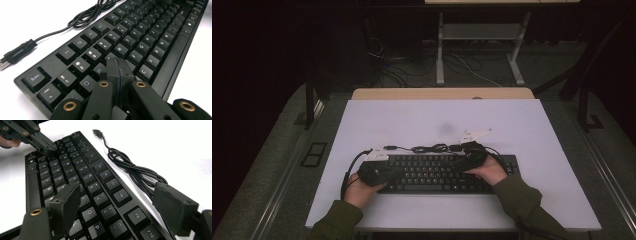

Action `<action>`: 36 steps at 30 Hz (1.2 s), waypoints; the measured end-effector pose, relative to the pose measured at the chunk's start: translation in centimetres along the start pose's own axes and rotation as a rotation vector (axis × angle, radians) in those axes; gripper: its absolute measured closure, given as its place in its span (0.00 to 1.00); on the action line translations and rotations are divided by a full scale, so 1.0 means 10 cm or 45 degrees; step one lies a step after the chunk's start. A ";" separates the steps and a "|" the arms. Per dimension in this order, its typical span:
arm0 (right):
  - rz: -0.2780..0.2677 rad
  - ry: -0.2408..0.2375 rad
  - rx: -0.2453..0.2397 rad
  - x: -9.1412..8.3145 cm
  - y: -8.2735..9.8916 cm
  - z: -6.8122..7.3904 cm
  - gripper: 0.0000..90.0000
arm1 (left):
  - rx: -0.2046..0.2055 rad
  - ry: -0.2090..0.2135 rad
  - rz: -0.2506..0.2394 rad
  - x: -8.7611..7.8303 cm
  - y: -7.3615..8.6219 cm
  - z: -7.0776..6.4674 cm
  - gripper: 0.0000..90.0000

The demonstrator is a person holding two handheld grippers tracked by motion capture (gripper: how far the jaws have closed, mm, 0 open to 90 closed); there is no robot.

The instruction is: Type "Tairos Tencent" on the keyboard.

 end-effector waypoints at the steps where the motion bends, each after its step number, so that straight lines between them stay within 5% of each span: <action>1: -0.001 0.000 0.000 0.00 0.00 0.00 0.24 | -0.001 0.000 -0.003 0.00 0.00 0.00 0.99; 21: 0.001 0.004 0.001 0.00 0.00 0.00 0.24 | 0.036 -0.001 0.027 0.04 0.00 -0.03 0.99; 36: -0.004 0.003 0.004 0.00 0.00 0.00 0.24 | 0.023 0.012 -0.021 -0.01 -0.05 -0.06 0.99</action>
Point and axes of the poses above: each handheld gripper's, and its own axes: x roughly forward along the jaws, y roughly out of its underside, z roughly to its left, the point moved 2 cm from there along x, roughly forward along the jaws, and after that the axes turned 10 degrees about z, right-handed, at the moved point
